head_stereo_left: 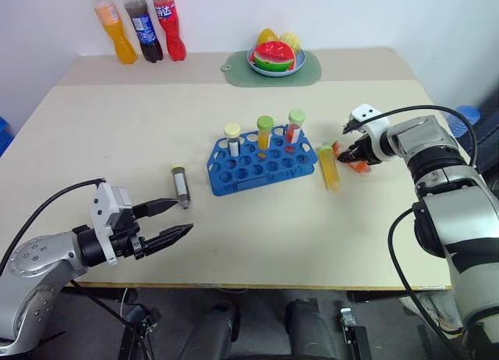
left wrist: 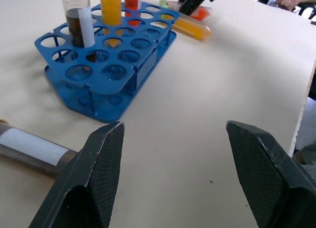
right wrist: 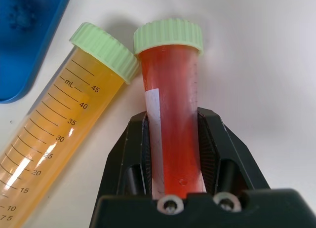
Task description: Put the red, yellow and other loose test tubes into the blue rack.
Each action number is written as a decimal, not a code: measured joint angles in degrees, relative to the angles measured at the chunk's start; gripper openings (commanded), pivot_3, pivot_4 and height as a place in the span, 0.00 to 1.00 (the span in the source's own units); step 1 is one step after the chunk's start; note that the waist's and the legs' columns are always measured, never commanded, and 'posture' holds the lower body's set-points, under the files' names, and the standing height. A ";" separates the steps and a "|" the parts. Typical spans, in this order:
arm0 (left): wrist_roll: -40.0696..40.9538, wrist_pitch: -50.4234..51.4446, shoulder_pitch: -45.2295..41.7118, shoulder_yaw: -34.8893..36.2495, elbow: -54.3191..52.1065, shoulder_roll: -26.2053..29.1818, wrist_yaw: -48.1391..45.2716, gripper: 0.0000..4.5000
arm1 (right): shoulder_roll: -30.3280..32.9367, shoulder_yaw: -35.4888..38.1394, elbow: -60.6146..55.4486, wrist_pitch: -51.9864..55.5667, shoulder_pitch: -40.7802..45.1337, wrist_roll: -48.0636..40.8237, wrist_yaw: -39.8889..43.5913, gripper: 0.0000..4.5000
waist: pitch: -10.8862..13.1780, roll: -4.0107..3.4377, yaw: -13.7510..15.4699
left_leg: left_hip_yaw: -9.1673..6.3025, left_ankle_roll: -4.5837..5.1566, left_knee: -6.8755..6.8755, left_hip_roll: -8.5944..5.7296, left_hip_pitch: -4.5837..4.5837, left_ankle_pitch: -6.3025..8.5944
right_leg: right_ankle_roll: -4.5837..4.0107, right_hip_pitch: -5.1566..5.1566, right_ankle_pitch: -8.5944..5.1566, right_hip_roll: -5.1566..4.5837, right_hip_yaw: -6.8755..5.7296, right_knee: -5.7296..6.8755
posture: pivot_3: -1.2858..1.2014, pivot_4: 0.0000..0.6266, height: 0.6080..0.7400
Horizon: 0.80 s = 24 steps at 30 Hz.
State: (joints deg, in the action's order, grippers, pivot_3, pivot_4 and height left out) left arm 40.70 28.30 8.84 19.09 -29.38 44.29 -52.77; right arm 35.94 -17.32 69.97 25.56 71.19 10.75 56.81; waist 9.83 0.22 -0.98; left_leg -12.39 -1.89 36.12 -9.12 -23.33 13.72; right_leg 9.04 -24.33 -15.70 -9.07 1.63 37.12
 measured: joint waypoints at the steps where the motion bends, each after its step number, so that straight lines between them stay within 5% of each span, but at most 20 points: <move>1: -0.02 -0.03 -0.28 -0.08 0.05 -0.01 0.01 0.76 | 0.78 -0.07 -0.01 -0.69 -0.06 0.47 0.16 0.17 | 0.01 -0.02 0.15 | 0.01 0.00 0.00 0.00 -0.01 0.00 | 0.00 0.00 0.00 0.00 0.00 -0.01 | 0.52 0.24 1.00; 7: -0.30 -0.41 -2.59 -1.30 2.10 -0.97 -0.06 0.76 | 10.23 7.64 -8.76 -9.96 -4.52 -3.53 2.58 0.17 | 0.07 -0.10 0.10 | 0.15 -0.02 -0.09 0.03 -0.06 0.00 | 0.01 -0.11 0.00 0.00 0.01 -0.04 | 0.52 0.24 1.00; 11: -0.77 -0.72 -4.38 -2.74 2.96 -1.37 -0.56 0.76 | 12.64 17.81 -32.90 -5.90 -19.13 -16.58 12.09 0.17 | 0.05 -0.08 -0.32 | 0.33 -0.12 -0.03 0.33 -0.02 0.08 | -0.03 -0.11 0.02 0.25 0.07 -0.04 | 0.52 0.24 1.00; 17: -1.25 -1.20 -5.85 -3.70 4.25 -1.48 -1.24 0.76 | -3.78 28.19 -57.51 -2.99 -32.98 -33.59 6.06 0.17 | 0.03 -0.07 -1.40 | 0.64 -0.01 -0.01 0.62 0.15 0.18 | -0.23 -0.13 0.17 0.50 0.30 0.07 | 0.52 0.24 1.00; 24: -1.43 -1.21 -6.41 -4.10 4.75 -1.55 -1.45 0.76 | -20.25 28.52 -57.86 -17.12 -36.81 -33.88 -7.38 0.17 | 0.03 -0.07 -1.12 | 0.85 -0.18 -0.03 0.62 0.24 0.08 | -0.18 -0.13 0.22 0.53 0.57 0.08 | 0.52 0.24 1.00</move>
State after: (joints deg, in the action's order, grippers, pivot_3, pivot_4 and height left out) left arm 39.27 27.09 2.43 14.99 -24.63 42.74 -54.22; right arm 15.68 11.21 12.11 8.44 34.38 -23.13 49.43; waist 9.86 0.16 -2.10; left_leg -11.54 -2.07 36.09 -8.50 -23.09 13.80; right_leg 8.86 -24.47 -15.49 -8.54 2.20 37.20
